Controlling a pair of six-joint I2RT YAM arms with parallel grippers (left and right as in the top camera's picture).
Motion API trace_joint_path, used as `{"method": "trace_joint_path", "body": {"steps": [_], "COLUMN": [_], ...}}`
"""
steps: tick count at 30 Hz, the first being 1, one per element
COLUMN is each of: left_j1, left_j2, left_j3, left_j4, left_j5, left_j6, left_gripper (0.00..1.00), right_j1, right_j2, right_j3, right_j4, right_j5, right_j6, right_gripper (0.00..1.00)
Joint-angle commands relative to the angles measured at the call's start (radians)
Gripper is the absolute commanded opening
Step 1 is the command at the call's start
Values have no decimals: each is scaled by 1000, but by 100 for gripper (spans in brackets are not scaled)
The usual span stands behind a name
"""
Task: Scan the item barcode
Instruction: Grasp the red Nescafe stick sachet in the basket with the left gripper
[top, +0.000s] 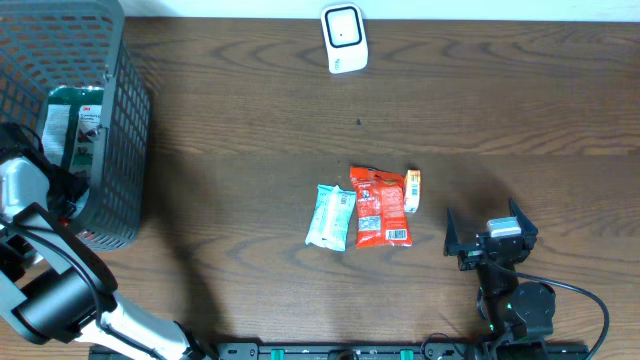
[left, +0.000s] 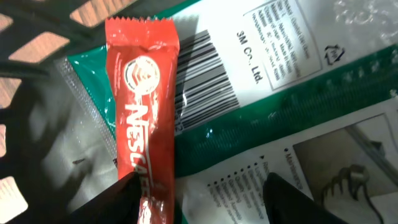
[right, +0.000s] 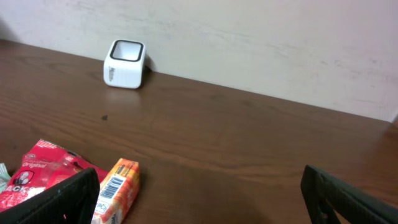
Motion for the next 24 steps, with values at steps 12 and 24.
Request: {"method": "trace_joint_path", "body": {"steps": [12,24], "left_j1": [6,11], "left_j2": [12,5], "left_j3": [-47,-88], "left_j4": [-18,50], "left_j5": [-10,180], "left_j6": [-17,-20], "left_gripper": [64,21], "right_j1": [3,3], "right_j2": [-4,-4], "right_j3": [-1,-1], "right_j4": [-4,-4], "right_j5": [-5,-5], "right_j6": [-11,-11], "right_gripper": [99,99]}}
